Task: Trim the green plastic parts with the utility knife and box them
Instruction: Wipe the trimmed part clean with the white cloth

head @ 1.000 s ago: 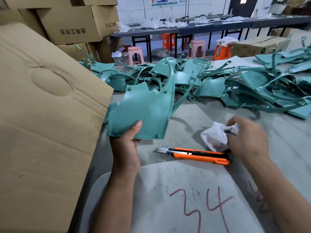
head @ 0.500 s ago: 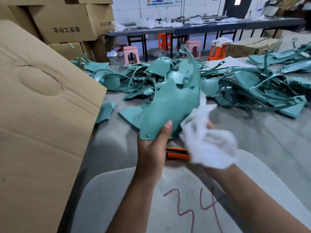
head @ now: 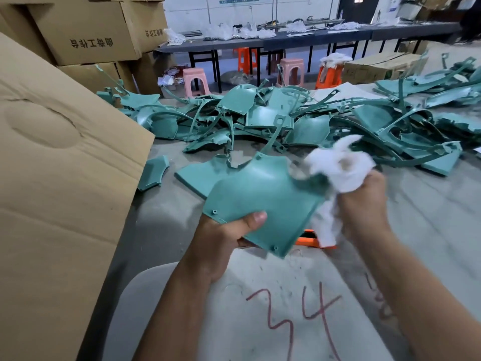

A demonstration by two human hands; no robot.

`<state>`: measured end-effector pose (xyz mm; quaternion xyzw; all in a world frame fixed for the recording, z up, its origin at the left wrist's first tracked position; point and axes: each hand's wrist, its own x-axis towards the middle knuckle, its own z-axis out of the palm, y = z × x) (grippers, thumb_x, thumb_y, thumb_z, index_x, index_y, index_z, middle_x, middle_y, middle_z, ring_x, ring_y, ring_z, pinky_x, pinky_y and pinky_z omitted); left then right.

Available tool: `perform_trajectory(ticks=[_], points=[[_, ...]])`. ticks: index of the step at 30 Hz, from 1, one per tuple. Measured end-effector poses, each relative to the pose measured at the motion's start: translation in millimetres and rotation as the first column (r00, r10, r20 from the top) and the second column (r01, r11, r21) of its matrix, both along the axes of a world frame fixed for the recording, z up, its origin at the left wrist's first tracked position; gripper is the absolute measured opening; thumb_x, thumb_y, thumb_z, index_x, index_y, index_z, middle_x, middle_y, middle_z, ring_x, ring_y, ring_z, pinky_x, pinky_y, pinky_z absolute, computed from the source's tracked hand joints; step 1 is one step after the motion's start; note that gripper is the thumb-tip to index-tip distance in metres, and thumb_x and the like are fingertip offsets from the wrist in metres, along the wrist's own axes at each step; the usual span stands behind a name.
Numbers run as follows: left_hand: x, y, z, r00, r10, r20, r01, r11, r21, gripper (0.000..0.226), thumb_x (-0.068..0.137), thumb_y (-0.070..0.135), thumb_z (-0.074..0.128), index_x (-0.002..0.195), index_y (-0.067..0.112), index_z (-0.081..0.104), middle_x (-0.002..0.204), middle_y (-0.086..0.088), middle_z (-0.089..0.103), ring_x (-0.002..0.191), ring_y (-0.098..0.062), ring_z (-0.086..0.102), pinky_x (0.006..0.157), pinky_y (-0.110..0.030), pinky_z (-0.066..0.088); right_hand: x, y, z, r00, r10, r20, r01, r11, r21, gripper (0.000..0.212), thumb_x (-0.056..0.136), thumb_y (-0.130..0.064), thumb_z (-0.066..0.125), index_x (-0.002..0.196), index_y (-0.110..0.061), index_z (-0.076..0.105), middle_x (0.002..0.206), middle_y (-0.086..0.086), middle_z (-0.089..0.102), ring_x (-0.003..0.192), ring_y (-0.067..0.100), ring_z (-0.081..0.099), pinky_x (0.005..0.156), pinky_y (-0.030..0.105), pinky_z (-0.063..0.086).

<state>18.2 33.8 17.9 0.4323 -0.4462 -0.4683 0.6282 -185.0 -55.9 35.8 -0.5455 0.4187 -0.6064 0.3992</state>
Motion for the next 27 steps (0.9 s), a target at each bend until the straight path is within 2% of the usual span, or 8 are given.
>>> perform_trajectory(ticks=[3,6,9,14,16,20,24,27], points=[[-0.4,4.8,1.0,0.999,-0.043,0.001,0.043,0.998,0.037,0.049,0.075,0.025,0.083,0.122,0.032,0.07,0.123,-0.003,0.073,0.113,-0.026,0.07,0.08,-0.046,0.06,-22.9,-19.0,2.9,0.915,-0.201,0.35,0.152,0.975,0.162,0.016,0.085,-0.007,0.068,0.079,-0.019,0.076,0.065,-0.009,0.068,0.054,0.006,0.058,0.049,0.022,0.047],[-11.0,-1.0,1.4,0.998,0.045,-0.038,-0.045,0.999,0.008,0.046,0.075,0.022,0.082,0.119,0.03,0.071,0.121,-0.005,0.074,0.111,-0.032,0.071,0.084,-0.062,0.058,-12.1,-17.4,-2.1,0.795,-0.097,0.599,-0.027,0.981,0.194,0.021,0.099,-0.002,0.056,0.1,-0.02,0.068,0.071,-0.006,0.069,0.058,0.009,0.062,0.051,0.021,0.052],[-22.4,-5.2,3.7,0.973,0.2,-0.112,-0.201,0.98,-0.003,0.043,0.081,0.011,0.079,0.122,0.018,0.069,0.118,-0.008,0.075,0.111,-0.034,0.07,0.092,-0.063,0.055,5.9,-2.7,-10.0,0.916,0.133,0.379,-0.224,0.952,0.208,0.03,0.103,-0.008,0.055,0.082,-0.023,0.071,0.062,-0.011,0.07,0.049,0.003,0.063,0.044,0.017,0.049],[-11.1,-5.7,-4.3,0.968,0.153,-0.197,-0.142,0.987,0.07,0.026,0.105,0.0,0.042,0.121,0.008,0.061,0.079,0.02,0.076,0.088,-0.007,0.073,0.067,-0.017,0.058,35.5,25.8,-10.0,0.913,0.395,0.097,-0.406,0.9,0.16,0.026,0.1,-0.032,0.06,0.083,-0.019,0.075,0.075,-0.001,0.075,0.065,0.01,0.069,0.057,0.024,0.054],[-5.4,-8.9,5.5,0.973,0.024,-0.23,-0.021,1.0,0.015,0.031,0.095,-0.01,0.058,0.12,0.007,0.064,0.101,0.02,0.076,0.106,-0.01,0.07,0.075,-0.017,0.058,39.2,28.4,-2.8,0.896,0.375,0.237,-0.411,0.903,0.125,0.03,0.107,-0.023,0.051,0.09,-0.009,0.071,0.076,0.001,0.074,0.067,0.011,0.069,0.058,0.025,0.054],[4.9,-7.5,2.0,0.997,-0.057,-0.047,0.058,0.998,0.021,0.047,0.08,0.006,0.074,0.125,0.022,0.071,0.121,-0.014,0.073,0.097,-0.049,0.072,0.07,-0.065,0.059,39.4,29.7,1.3,0.835,0.304,0.459,-0.424,0.887,0.184,0.03,0.109,-0.024,0.048,0.103,-0.001,0.067,0.077,0.003,0.075,0.066,0.012,0.072,0.055,0.023,0.056],[7.7,-6.7,2.1,0.995,-0.09,-0.035,0.09,0.996,0.018,0.052,0.077,0.01,0.079,0.125,0.027,0.069,0.122,-0.011,0.073,0.097,-0.044,0.073,0.067,-0.06,0.06,39.5,28.7,0.2,0.804,0.267,0.531,-0.414,0.892,0.179,0.034,0.103,-0.037,0.055,0.089,-0.01,0.072,0.076,0.006,0.074,0.065,0.015,0.071,0.056,0.025,0.056],[14.6,-4.1,2.3,0.994,-0.109,0.001,0.108,0.991,0.076,0.051,0.07,0.02,0.084,0.119,0.026,0.072,0.119,-0.011,0.074,0.107,-0.038,0.072,0.074,-0.05,0.061,33.4,20.5,-0.1,0.783,0.24,0.574,-0.402,0.899,0.172,0.016,0.093,-0.021,0.076,0.078,-0.015,0.076,0.075,0.006,0.074,0.064,0.018,0.071,0.056,0.025,0.057]])
